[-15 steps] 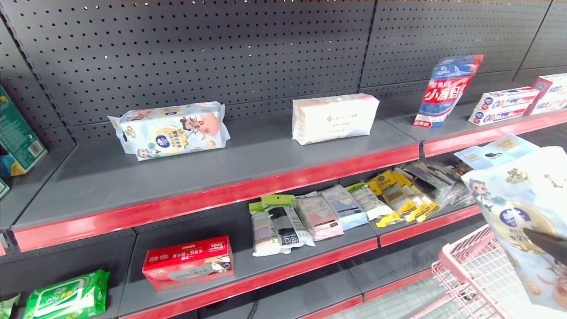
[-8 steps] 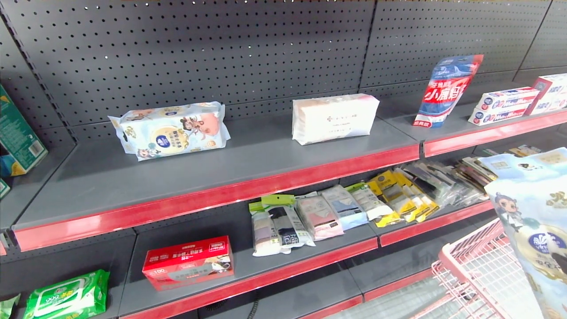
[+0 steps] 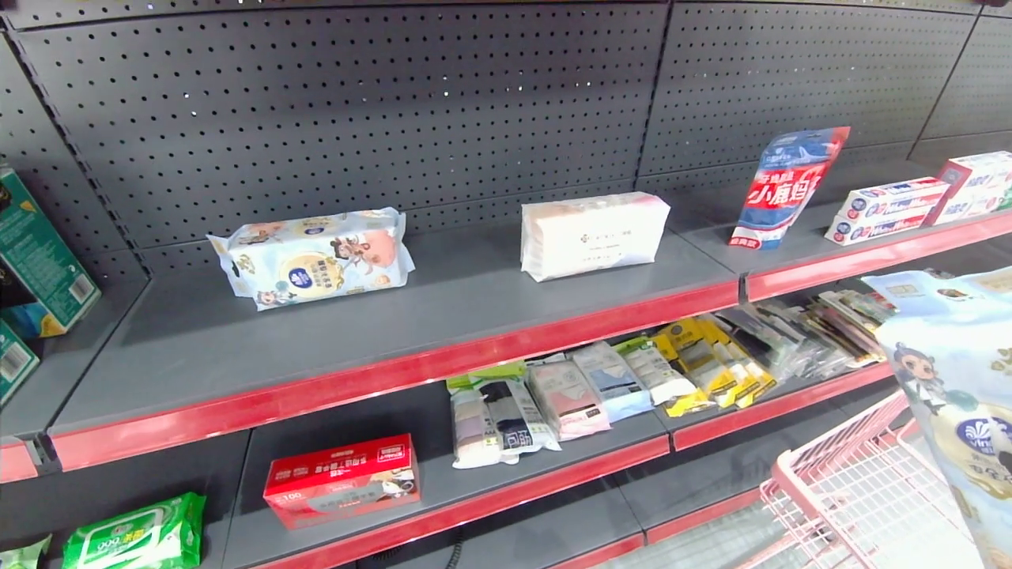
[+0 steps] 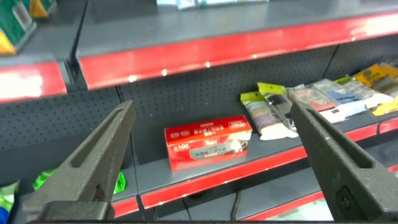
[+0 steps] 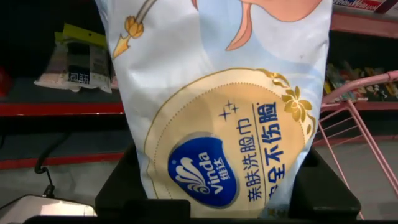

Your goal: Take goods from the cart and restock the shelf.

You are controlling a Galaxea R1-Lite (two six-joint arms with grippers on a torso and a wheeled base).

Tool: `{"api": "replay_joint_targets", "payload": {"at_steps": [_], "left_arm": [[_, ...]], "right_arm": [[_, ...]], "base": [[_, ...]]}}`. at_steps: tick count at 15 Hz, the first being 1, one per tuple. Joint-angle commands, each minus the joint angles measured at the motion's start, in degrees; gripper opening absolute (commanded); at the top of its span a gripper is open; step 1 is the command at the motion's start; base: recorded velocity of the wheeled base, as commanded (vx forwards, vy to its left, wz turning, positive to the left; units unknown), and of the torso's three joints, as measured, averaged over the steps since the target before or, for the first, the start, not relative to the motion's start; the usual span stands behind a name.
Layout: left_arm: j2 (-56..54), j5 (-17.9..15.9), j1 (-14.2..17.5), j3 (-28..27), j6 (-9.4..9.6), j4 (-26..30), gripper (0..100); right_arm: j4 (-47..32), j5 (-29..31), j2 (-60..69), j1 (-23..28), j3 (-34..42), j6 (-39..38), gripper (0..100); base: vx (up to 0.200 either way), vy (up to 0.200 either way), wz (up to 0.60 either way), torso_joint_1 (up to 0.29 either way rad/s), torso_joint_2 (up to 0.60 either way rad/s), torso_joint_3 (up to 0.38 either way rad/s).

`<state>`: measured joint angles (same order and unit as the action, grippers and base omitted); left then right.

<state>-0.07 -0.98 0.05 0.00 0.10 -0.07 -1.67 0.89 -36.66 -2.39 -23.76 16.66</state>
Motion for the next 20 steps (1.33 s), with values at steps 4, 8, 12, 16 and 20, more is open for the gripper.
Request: {"api": "replay_joint_targets", "payload": {"at_steps": [4,8,12,16,20], "left_arm": [[0.1,0.0,0.0,0.0,-0.01,0.0,100],[0.1,0.0,0.0,0.0,-0.01,0.0,100],[0.1,0.0,0.0,0.0,-0.01,0.0,100],[0.1,0.0,0.0,0.0,-0.01,0.0,100],[0.1,0.0,0.0,0.0,-0.01,0.0,100]], "right_arm": [[0.3,0.0,-2.6,0.0,-1.7,0.8,0],[0.4,-0.2,-5.9,-0.1,-4.3,0.9,0],[0.4,-0.8,-7.7,-0.1,-5.1,1.4,0],[0.4,-0.9,-8.8,-0.1,-4.8,1.8,0],[0.5,-0.5,-9.4,0.0,-4.4,2.7,0]], "base": [[0.000,0.000,0.00,0.194,-0.41,-0.223],[0.000,0.000,0.00,0.171,-0.36,-0.194],[0.000,0.000,0.00,0.173,-0.35,-0.185],[0.000,0.000,0.00,0.166,-0.34,-0.179],[0.000,0.000,0.00,0.145,-0.30,-0.157]]}}
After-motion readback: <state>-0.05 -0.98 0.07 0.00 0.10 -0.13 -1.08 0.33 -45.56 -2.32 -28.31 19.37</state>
